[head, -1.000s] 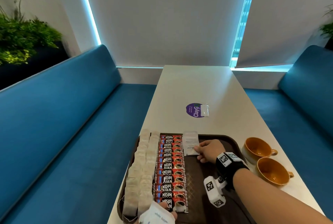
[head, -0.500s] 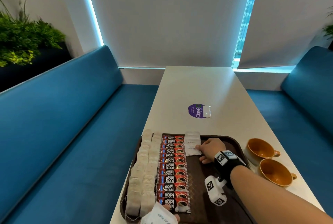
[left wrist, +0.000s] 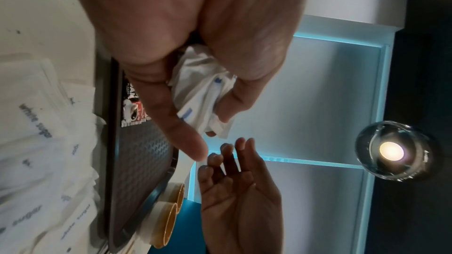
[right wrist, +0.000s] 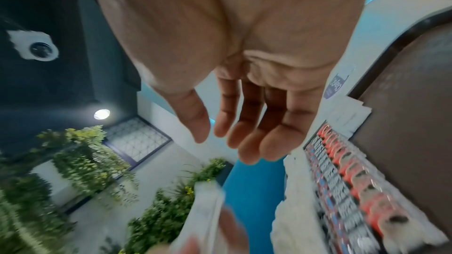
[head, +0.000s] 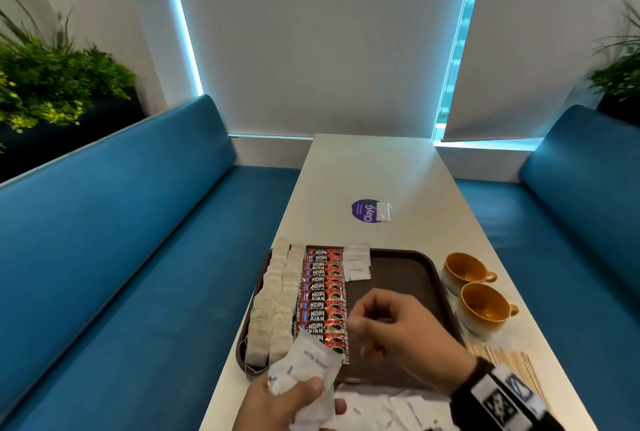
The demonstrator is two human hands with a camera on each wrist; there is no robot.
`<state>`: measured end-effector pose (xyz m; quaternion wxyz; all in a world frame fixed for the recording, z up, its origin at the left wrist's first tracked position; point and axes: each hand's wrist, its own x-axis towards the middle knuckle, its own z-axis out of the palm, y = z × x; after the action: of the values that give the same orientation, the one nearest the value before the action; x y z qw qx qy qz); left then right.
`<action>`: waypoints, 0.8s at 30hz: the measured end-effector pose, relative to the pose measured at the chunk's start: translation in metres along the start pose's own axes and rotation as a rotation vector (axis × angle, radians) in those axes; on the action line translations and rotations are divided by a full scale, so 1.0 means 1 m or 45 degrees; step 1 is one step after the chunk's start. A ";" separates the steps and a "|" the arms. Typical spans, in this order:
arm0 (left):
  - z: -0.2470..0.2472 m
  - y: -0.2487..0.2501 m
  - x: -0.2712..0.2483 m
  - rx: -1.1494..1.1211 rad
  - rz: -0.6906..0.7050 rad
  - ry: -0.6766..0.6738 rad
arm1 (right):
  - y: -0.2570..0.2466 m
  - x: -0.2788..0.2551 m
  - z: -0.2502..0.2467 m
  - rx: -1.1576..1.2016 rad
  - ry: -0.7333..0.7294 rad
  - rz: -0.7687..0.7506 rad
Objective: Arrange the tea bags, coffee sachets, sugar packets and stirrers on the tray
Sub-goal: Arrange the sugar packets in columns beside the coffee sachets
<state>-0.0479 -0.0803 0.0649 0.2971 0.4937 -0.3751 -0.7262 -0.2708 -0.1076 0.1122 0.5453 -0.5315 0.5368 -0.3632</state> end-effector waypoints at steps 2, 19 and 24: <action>0.008 -0.010 0.000 -0.145 0.147 0.043 | 0.003 -0.025 0.010 0.015 -0.023 0.041; 0.045 -0.019 -0.046 -0.173 0.300 -0.040 | 0.023 -0.096 0.011 0.373 0.084 0.052; 0.047 -0.018 -0.045 -0.088 0.308 -0.042 | 0.025 -0.099 0.014 0.459 0.080 0.106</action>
<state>-0.0779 -0.0223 0.0831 0.3931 0.4223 -0.4114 -0.7056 -0.2778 -0.0049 0.1060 0.6292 -0.3908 0.5015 -0.4472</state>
